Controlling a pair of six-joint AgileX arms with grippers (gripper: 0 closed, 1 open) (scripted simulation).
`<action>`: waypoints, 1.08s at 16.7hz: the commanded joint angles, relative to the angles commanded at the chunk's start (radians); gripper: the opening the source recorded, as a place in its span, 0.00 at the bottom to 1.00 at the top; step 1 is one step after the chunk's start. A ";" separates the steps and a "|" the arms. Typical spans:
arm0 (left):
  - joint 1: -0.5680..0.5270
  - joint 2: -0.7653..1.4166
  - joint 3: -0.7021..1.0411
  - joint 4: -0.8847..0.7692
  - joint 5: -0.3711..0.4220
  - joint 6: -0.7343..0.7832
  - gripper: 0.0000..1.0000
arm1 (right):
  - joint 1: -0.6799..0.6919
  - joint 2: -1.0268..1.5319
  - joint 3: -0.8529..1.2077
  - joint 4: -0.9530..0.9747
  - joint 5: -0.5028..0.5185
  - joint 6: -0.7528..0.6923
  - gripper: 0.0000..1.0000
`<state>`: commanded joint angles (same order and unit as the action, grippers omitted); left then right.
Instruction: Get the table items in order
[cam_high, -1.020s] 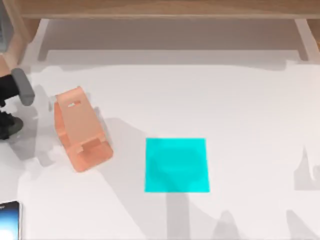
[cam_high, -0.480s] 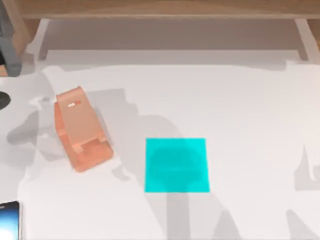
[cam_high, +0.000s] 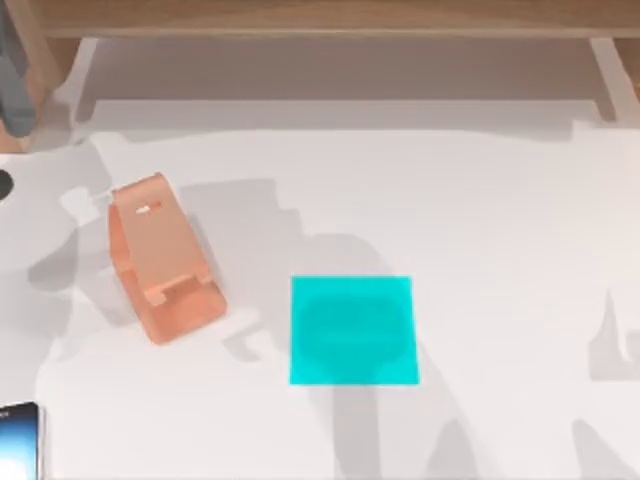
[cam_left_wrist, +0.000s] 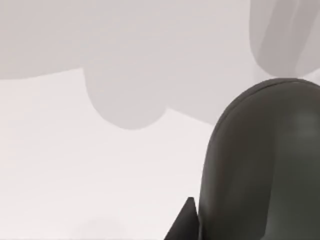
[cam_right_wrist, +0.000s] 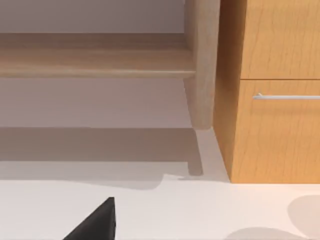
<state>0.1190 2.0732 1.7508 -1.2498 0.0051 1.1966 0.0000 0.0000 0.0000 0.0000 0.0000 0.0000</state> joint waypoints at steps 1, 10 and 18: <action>-0.006 -0.007 0.004 0.001 0.002 0.010 0.00 | 0.000 0.000 0.000 0.000 0.000 0.000 1.00; -0.276 -0.180 0.101 0.038 0.040 0.510 0.00 | 0.000 0.000 0.000 0.000 0.000 0.000 1.00; -0.653 -0.090 0.094 0.098 0.040 0.996 0.00 | 0.000 0.000 0.000 0.000 0.000 0.000 1.00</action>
<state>-0.5344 1.9834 1.8450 -1.1515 0.0452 2.1925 0.0000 0.0000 0.0000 0.0000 0.0000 0.0000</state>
